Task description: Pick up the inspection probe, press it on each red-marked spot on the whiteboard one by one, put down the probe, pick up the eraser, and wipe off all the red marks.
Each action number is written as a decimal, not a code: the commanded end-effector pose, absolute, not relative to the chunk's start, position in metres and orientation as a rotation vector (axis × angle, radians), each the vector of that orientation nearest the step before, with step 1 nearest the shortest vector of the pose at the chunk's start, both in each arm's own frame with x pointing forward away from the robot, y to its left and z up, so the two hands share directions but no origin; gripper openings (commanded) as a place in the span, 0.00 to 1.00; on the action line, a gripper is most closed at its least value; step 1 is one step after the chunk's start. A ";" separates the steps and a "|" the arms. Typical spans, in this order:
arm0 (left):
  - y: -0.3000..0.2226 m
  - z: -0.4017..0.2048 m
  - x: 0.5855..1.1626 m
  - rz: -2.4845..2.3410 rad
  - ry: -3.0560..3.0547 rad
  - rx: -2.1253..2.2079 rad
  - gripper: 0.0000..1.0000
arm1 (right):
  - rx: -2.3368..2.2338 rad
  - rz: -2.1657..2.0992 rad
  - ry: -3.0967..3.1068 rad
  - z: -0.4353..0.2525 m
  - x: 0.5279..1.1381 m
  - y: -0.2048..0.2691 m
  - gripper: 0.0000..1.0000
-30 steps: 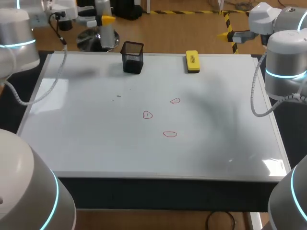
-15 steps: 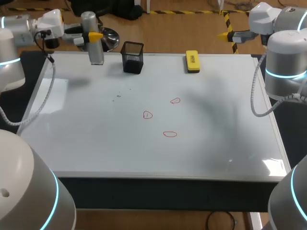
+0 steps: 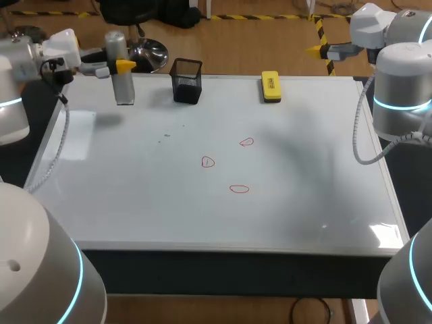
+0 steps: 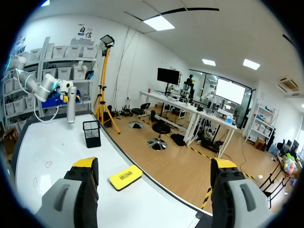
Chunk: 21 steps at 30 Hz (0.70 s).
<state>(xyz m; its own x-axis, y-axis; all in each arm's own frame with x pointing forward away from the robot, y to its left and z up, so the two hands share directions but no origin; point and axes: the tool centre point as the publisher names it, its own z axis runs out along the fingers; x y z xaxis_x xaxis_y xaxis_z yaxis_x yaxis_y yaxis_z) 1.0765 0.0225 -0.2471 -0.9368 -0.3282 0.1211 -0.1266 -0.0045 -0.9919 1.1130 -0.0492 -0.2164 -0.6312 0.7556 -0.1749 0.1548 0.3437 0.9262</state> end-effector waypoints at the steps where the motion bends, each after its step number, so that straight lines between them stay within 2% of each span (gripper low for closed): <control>1: 0.019 -0.248 1.073 -2.006 2.072 -0.572 0.00 | 0.792 1.291 2.011 -0.216 1.114 -0.050 1.00; 21: 0.018 -0.249 1.073 -2.003 2.078 -0.574 0.00 | 0.792 1.291 2.011 -0.216 1.114 -0.050 1.00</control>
<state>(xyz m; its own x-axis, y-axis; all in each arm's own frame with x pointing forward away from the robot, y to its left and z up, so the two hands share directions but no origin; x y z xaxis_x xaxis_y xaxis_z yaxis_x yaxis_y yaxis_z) 1.0755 0.0192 -0.2506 -0.9083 -0.3987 0.1263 -0.1405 0.0064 -0.9901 1.1130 -0.0492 -0.2164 -0.6312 0.7556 -0.1749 0.1548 0.3437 0.9262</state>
